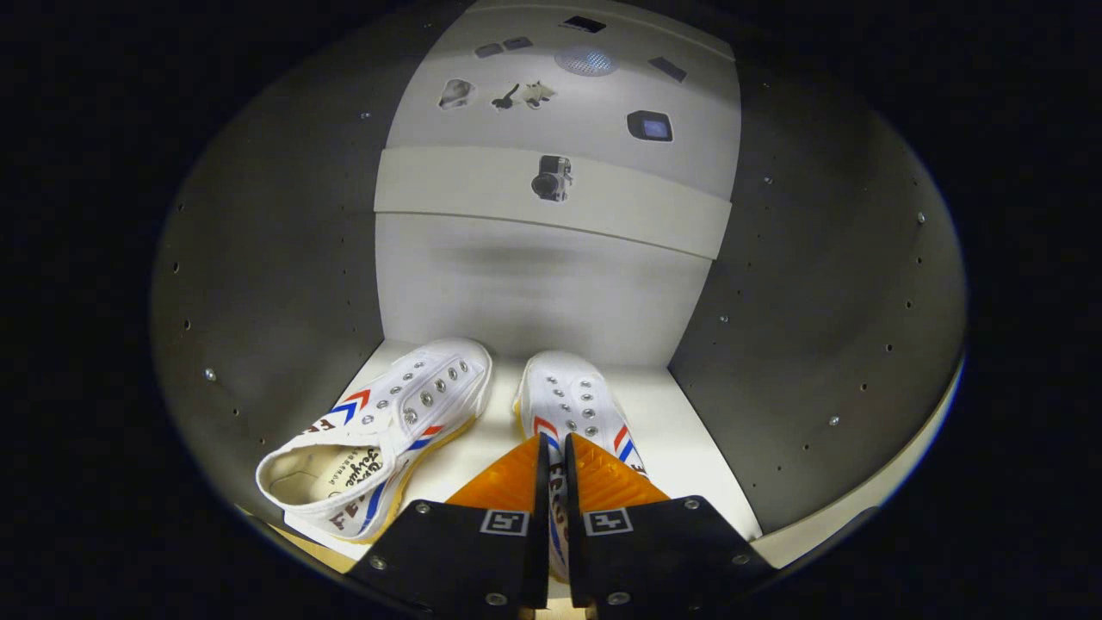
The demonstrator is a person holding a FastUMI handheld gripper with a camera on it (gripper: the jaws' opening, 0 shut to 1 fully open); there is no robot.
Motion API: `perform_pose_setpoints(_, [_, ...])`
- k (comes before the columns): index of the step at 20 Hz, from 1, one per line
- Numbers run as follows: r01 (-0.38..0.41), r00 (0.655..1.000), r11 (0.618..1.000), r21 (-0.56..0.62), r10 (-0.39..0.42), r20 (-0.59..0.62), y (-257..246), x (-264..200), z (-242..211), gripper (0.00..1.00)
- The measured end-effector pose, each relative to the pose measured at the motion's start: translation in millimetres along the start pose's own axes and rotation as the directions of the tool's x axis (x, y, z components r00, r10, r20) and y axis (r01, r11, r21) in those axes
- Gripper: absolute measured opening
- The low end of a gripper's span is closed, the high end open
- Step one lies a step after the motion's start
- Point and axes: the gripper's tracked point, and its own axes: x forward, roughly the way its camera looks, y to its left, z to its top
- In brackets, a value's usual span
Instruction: Open the shoe cabinet door, grab the shoes and put them into the shoe cabinet, then close the shoe cabinet door.
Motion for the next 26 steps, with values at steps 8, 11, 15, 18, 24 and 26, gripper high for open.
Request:
perform_pose_setpoints(8, [0.004, 0.986, 0.999, 0.054, -0.013, 0.167, -13.9, -70.9, 48.5, 0.23])
perform_pose_setpoints(11, [-0.020, 0.976, 0.997, 0.075, 0.004, 0.218, -12.9, -113.2, 63.8, 0.32])
perform_pose_setpoints(15, [-0.052, 0.956, 0.994, 0.095, 0.021, 0.293, -11.5, -176.6, 81.8, 0.56])
perform_pose_setpoints(18, [-0.051, 0.947, 0.994, 0.095, 0.018, 0.321, -14.8, -222.2, 85.7, 0.79])
perform_pose_setpoints(24, [-0.003, 0.941, 0.995, 0.097, -0.030, 0.336, -32.9, -304.4, 74.7, 0.94])
perform_pose_setpoints(26, [0.029, 0.942, 0.995, 0.098, -0.060, 0.331, -46.6, -327.5, 68.7, 0.94])
